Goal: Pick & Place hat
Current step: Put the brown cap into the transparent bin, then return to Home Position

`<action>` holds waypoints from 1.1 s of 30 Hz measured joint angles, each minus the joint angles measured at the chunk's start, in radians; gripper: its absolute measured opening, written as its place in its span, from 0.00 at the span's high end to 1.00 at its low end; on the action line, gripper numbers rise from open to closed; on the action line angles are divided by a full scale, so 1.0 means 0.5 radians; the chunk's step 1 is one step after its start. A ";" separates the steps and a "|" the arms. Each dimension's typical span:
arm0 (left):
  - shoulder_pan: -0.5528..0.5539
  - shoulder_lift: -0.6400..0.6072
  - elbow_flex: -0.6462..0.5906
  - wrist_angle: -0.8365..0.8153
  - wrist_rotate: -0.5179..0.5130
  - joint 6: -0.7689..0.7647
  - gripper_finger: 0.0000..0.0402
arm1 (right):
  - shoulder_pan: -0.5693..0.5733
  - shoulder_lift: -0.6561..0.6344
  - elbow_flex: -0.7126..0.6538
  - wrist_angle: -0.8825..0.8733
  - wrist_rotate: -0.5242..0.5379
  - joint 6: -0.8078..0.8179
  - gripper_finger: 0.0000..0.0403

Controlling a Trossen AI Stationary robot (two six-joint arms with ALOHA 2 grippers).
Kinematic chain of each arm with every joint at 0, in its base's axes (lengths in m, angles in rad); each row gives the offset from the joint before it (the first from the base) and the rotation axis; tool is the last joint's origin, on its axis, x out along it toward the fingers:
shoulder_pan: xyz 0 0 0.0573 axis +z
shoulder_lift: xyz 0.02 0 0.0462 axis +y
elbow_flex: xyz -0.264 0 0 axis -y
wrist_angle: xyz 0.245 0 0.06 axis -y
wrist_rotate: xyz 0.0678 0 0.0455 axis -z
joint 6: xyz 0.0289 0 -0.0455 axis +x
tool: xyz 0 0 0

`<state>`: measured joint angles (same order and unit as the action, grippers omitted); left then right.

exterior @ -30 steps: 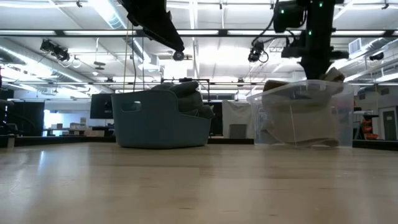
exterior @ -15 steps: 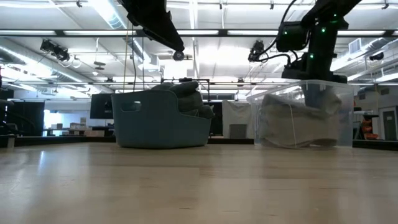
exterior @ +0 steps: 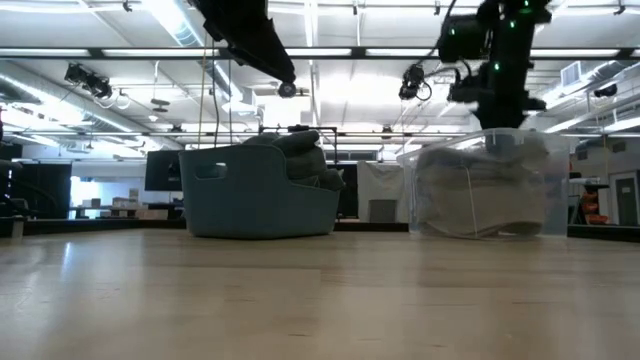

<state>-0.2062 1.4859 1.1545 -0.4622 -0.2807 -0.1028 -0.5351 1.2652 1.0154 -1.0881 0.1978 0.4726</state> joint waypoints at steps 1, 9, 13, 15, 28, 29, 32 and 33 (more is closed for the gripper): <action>0.000 -0.009 0.000 -0.006 0.000 -0.027 0.65 | 0.009 0.000 0.055 -0.045 -0.002 -0.044 0.82; -0.006 -0.288 -0.001 -0.093 -0.222 -0.166 0.65 | 0.155 -0.038 0.492 -0.270 -0.014 -0.177 0.74; -0.037 -0.526 -0.001 -0.158 -0.431 -0.198 0.65 | 0.360 -0.148 0.522 -0.013 -0.017 -0.338 0.72; -0.053 -0.642 -0.001 -0.207 -0.452 -0.208 0.65 | 0.473 -0.212 0.522 0.081 -0.015 -0.412 0.72; -0.114 -1.328 -0.624 -0.094 -0.669 -0.355 0.65 | 1.023 -0.818 -0.238 1.072 -0.015 -0.679 0.72; -0.113 -1.387 -0.714 -0.037 -0.671 -0.355 0.65 | 1.050 -0.866 -0.329 1.144 -0.021 -0.680 0.72; -0.109 -1.588 -0.977 0.149 -0.672 -0.361 0.65 | 1.115 -1.011 -0.580 1.354 -0.066 -0.717 0.72; -0.109 -1.651 -1.061 0.214 -0.673 -0.359 0.65 | 1.133 -1.061 -0.654 1.415 -0.086 -0.734 0.72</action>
<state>-0.2607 0.6606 0.6242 -0.3550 -0.6174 -0.2822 0.0315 0.7345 0.6886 -0.3808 0.1550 0.1054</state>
